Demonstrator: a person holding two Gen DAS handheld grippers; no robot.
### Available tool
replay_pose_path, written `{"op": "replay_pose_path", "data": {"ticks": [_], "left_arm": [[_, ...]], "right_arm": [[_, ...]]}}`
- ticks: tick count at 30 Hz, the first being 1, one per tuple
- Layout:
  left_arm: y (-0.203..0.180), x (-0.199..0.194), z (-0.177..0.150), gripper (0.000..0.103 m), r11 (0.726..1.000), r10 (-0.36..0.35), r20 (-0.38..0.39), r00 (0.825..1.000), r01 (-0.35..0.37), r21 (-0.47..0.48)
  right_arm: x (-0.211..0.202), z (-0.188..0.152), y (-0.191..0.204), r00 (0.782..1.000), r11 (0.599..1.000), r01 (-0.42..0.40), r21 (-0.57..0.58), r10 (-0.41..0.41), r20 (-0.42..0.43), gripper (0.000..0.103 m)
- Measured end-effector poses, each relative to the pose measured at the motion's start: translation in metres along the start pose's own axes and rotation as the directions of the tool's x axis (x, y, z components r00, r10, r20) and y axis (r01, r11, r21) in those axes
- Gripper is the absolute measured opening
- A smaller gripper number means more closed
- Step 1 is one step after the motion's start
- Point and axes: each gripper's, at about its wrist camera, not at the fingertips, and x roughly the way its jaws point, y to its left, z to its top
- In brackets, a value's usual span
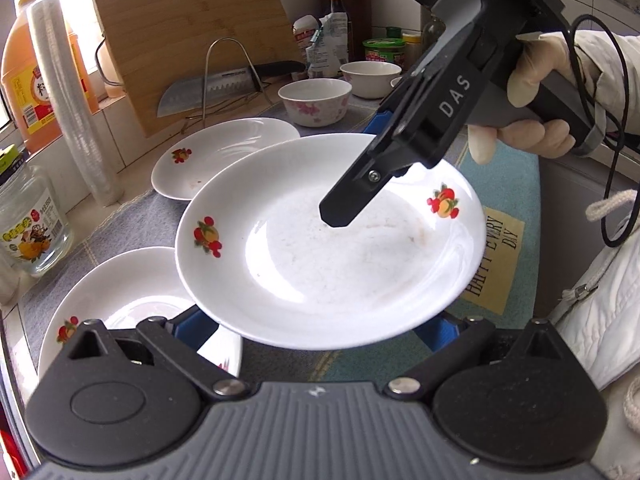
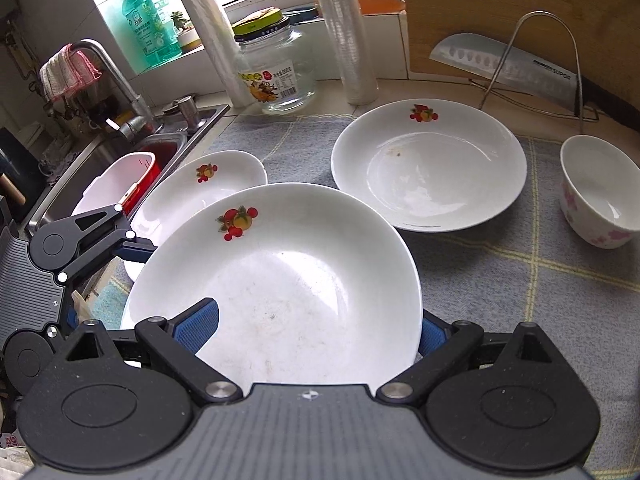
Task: Organize plates and bowls
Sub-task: 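Carry the held plate to the stained plate and lower it on top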
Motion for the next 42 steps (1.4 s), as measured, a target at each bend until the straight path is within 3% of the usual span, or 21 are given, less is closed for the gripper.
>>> {"op": "replay_pose_path", "data": {"ticks": [24, 42], "left_arm": [[0.056, -0.032, -0.052, 0.101, 0.976, 0.144, -0.012, 0.989, -0.144, -0.161], [0.068, -0.031, -0.057, 0.101, 0.962, 0.133, -0.034, 0.991, -0.137, -0.237]], "right_arm": [[0.080, 0.060, 0.076, 0.996, 0.982, -0.073, -0.176, 0.064, -0.059, 0.100], [0.101, 0.073, 0.085, 0.994, 0.974, -0.073, -0.213, 0.054, -0.093, 0.101]]}}
